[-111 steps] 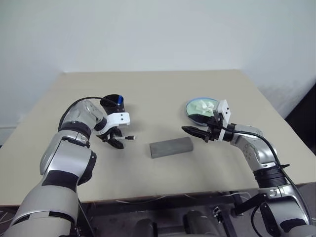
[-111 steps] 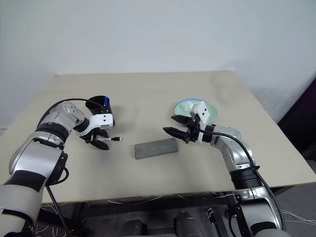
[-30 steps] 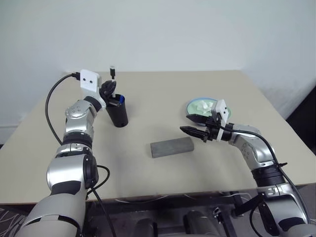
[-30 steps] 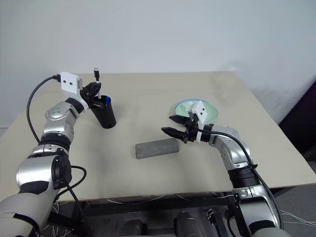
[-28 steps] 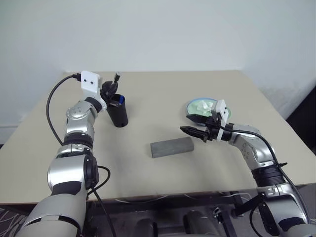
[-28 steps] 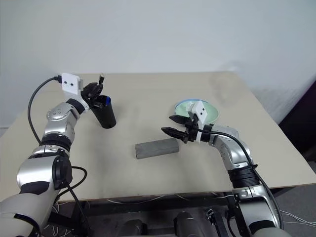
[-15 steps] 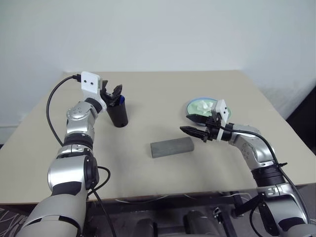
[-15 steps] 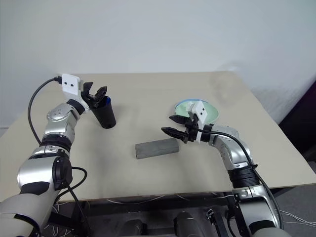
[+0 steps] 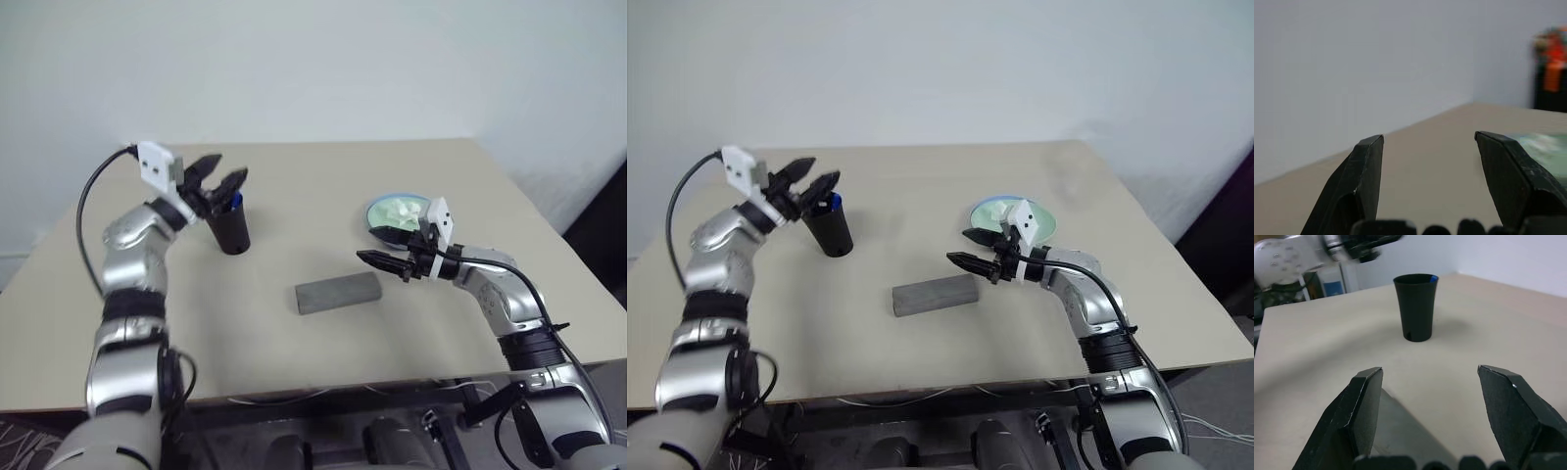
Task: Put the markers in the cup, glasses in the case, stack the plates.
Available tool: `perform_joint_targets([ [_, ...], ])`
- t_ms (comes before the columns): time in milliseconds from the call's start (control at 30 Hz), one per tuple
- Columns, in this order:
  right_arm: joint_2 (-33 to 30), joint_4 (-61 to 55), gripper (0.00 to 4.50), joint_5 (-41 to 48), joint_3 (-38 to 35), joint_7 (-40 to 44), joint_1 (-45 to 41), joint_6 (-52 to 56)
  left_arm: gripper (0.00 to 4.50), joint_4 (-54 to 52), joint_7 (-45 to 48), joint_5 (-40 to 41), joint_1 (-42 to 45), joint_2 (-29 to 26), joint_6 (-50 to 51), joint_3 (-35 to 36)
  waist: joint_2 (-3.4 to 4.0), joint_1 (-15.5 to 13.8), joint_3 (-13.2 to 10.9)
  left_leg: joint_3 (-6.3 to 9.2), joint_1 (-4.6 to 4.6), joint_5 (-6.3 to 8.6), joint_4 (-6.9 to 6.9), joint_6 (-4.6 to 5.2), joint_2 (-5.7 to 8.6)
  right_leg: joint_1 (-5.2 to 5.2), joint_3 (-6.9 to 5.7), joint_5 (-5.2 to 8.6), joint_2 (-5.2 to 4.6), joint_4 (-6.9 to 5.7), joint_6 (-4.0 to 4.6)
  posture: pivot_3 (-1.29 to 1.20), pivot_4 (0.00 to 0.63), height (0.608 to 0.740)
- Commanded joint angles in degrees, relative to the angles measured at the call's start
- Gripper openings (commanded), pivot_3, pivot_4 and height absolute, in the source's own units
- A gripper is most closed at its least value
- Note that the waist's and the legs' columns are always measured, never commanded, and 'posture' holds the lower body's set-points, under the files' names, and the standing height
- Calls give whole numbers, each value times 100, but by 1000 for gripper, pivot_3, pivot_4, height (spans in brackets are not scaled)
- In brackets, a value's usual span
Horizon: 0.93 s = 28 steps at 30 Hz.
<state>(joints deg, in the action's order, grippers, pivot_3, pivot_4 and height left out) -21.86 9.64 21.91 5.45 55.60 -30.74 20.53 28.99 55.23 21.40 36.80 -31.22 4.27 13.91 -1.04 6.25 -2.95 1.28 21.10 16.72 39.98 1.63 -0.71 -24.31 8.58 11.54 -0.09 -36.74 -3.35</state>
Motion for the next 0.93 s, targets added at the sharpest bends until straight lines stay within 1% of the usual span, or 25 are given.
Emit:
perform_joint_targets([
  [33,-98,-53,3363,-120,-84,-60,-44,-125,3119,-1504,103,278,-610,-120,673,-208,-2,-10,0,2,0,0,1,0,-1,0,-2,0,1,0,0,0,0,740],
  [100,-165,46,3363,-262,-77,-144,24,-201,3119,-2025,-143,191,-1203,-52,816,-266,-2,-29,0,6,-5,-1,1,-1,0,8,-4,0,-1,0,1,0,0,740],
  [167,-215,135,3363,-303,-155,-189,87,-230,3119,-2282,-410,52,-1585,79,804,-336,-1,-43,-1,0,-25,-1,1,-1,0,25,-2,0,-4,3,2,0,0,740],
  [267,-328,268,3363,-341,-261,-228,201,-303,3119,-2257,-741,-185,-1909,269,591,-435,-3,-55,-2,1,-52,-1,1,-1,1,58,-4,2,-4,10,3,0,0,740],
  [433,-593,638,3363,-342,-517,-156,208,-426,3119,-2098,-1247,-410,-1967,593,387,-517,-2,-56,-2,-7,-60,-2,8,-2,2,66,-1,2,-2,11,5,0,0,740],
  [600,-648,907,3363,-443,-581,-221,175,-598,3119,-1898,-1543,-492,-1990,697,201,-496,-1,-22,-2,-11,-60,-2,5,-1,1,64,3,2,1,14,4,0,0,740],
  [800,-650,780,3363,-418,-572,-215,318,-541,3119,-2076,-1723,-523,-2176,814,191,-603,-1,-19,-2,-14,-60,-2,2,-1,1,64,8,2,0,16,4,0,0,740],
  [933,-721,736,3363,-415,-582,-197,297,-429,3119,-2125,-1855,-530,-2279,999,166,-695,-1,-20,-2,-16,-58,-2,2,-1,2,64,9,2,-1,19,4,0,0,740],
])
